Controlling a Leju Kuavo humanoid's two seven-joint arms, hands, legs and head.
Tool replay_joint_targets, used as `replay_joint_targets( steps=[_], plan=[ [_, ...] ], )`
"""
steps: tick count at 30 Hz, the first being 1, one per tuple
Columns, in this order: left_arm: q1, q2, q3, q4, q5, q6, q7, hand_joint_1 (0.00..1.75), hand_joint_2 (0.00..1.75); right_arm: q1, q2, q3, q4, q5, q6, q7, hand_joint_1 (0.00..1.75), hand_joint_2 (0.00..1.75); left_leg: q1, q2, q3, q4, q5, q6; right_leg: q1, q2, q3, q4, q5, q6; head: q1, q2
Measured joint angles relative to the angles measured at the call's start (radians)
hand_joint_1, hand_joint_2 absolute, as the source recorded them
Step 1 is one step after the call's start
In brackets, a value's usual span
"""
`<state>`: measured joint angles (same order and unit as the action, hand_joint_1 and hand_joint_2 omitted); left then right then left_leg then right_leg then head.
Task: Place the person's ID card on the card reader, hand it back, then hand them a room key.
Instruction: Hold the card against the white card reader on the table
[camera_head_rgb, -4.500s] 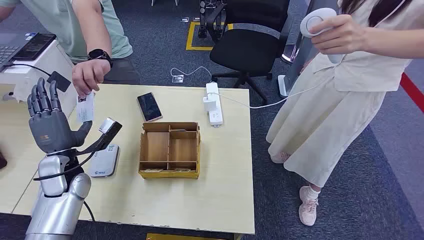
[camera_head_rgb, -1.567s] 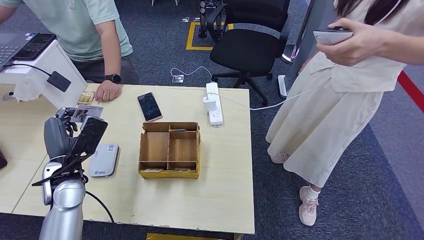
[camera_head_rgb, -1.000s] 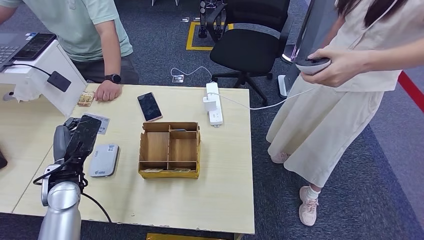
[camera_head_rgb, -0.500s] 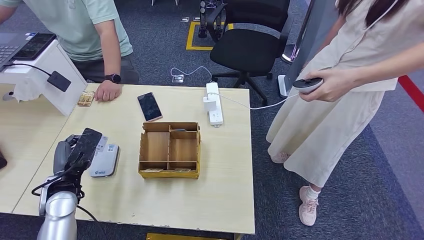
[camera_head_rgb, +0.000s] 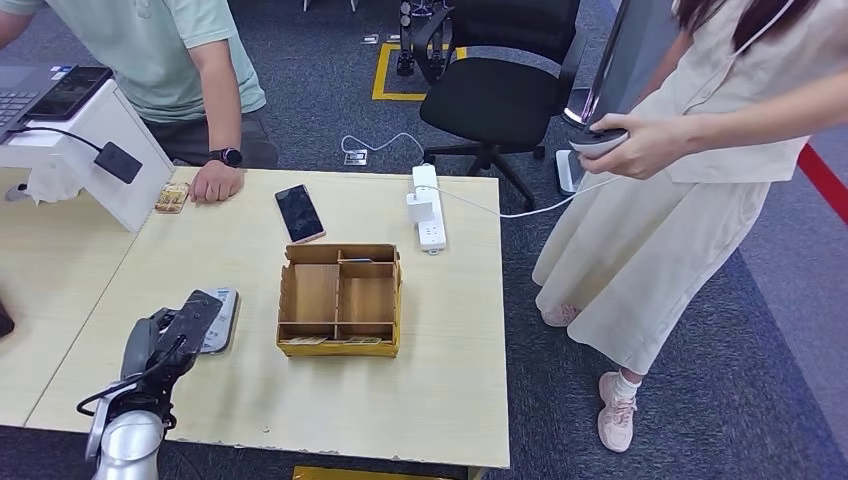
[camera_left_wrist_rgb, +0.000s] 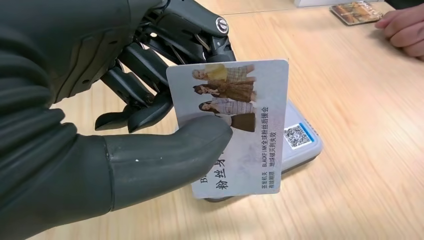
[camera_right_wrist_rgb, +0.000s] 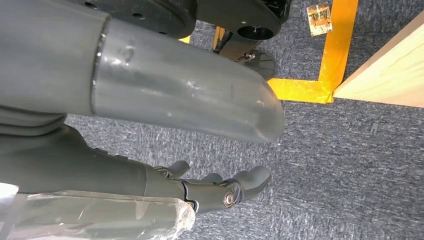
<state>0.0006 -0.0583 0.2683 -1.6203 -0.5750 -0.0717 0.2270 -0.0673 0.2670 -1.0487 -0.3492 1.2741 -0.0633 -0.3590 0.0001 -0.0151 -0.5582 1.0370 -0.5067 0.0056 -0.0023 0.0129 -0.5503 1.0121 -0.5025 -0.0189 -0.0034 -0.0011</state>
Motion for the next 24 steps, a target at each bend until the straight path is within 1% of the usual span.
replay_joint_targets(
  steps=[7,11,17,24],
  plan=[
    [0.003,-0.015,0.0,0.001,-0.005,-0.006,-0.004,1.75,1.75,-0.002,0.0,0.0,0.0,0.001,0.0,0.0,0.0,0.0,0.0,0.0,0.0,0.0,0.0,0.0,0.0,0.0,0.0,0.0,0.0,0.0,0.0,0.0],
    [-0.004,-0.027,0.0,0.001,-0.001,-0.009,-0.02,1.75,1.75,-0.003,0.0,0.0,0.001,0.005,0.0,0.0,0.0,0.0,0.0,0.0,0.0,0.0,0.0,0.0,0.0,0.0,0.0,0.0,0.0,0.0,0.0,0.0],
    [-0.045,-0.043,-0.005,0.001,0.004,-0.004,-0.039,1.75,1.75,-0.008,0.0,0.0,0.003,0.009,0.0,0.001,0.0,0.0,0.0,0.0,0.0,0.0,0.0,0.0,0.0,0.0,0.0,0.0,0.0,0.0,0.0,0.0],
    [-0.086,-0.058,-0.024,0.001,-0.008,0.007,-0.04,1.75,1.75,-0.015,0.0,0.0,0.004,0.011,0.0,0.001,0.0,0.0,0.0,0.0,0.0,0.0,0.0,0.0,0.0,0.0,0.0,0.0,0.0,0.0,0.0,0.0]
  ],
)
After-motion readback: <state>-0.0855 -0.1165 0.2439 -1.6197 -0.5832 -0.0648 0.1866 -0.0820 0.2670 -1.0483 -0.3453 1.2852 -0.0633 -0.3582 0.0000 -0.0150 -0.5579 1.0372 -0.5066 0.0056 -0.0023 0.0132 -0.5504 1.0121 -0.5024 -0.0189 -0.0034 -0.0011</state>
